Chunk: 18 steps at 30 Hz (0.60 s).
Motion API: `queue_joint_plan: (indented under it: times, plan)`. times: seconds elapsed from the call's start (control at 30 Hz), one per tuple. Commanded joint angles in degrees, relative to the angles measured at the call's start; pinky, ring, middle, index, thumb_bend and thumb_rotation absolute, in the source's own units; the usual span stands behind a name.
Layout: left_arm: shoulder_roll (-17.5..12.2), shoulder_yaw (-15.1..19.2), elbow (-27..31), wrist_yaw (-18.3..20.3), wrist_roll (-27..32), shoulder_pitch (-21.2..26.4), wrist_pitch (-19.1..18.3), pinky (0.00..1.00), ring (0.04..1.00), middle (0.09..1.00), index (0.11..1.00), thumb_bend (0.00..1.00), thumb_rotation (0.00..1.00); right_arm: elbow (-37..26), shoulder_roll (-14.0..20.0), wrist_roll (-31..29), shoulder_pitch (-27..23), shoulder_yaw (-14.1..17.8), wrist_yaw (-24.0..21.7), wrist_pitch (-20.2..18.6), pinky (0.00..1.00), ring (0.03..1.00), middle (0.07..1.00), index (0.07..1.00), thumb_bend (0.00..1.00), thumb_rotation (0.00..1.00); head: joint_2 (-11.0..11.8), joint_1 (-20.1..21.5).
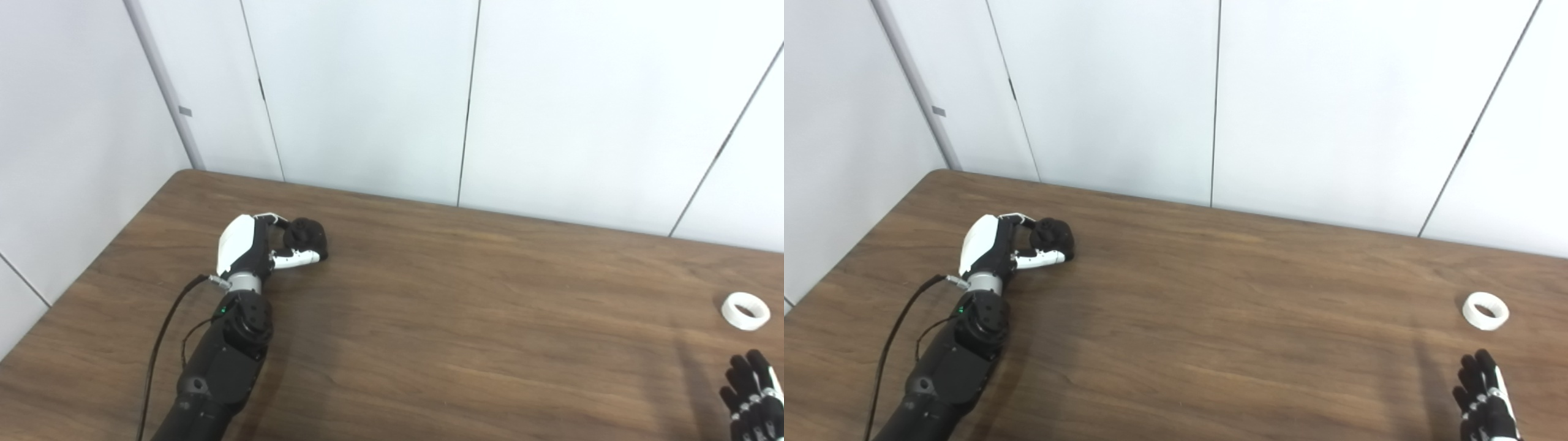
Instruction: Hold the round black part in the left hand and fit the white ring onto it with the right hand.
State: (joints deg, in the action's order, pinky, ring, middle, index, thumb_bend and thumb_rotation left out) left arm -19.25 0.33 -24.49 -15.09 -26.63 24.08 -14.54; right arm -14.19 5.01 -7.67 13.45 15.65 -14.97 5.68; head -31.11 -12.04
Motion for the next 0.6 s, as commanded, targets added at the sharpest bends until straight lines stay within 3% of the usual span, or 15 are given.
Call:
queue_joint_plan:
  times: [0.0,0.13,0.33,0.57]
  plan:
    - [-1.70,0.13,1.08,-1.58,-0.30,3.73,2.73,1.00,0.898,0.811,0.488,0.51,0.05,-3.05,1.25,-1.02,10.60,-0.66,-0.61,2.65,1.00,1.000,0.985,1.000,0.55,1.00,-0.13,0.11]
    - [-2.28,-0.94,1.76,-1.88,-1.67,3.12,3.40,1.00,0.916,0.816,0.488,0.52,0.05,-3.33,1.36,-1.44,10.46,-0.79,-0.78,1.37,1.00,1.000,1.000,1.000,0.62,1.00,-0.39,0.68]
    - [-3.68,-3.46,5.56,-1.01,-4.45,1.18,3.29,1.00,0.931,0.818,0.488,0.52,0.05,-3.47,0.57,-0.60,10.46,-0.92,-0.07,0.70,1.00,1.000,0.998,1.000,0.62,1.00,-0.68,1.67]
    - [-4.46,-4.92,15.74,2.37,-6.58,-2.83,1.61,1.00,0.951,0.824,0.487,0.52,0.05,-3.55,-0.27,0.37,10.15,-1.42,0.74,0.37,1.00,0.991,0.983,0.989,0.57,1.00,-1.23,3.23]
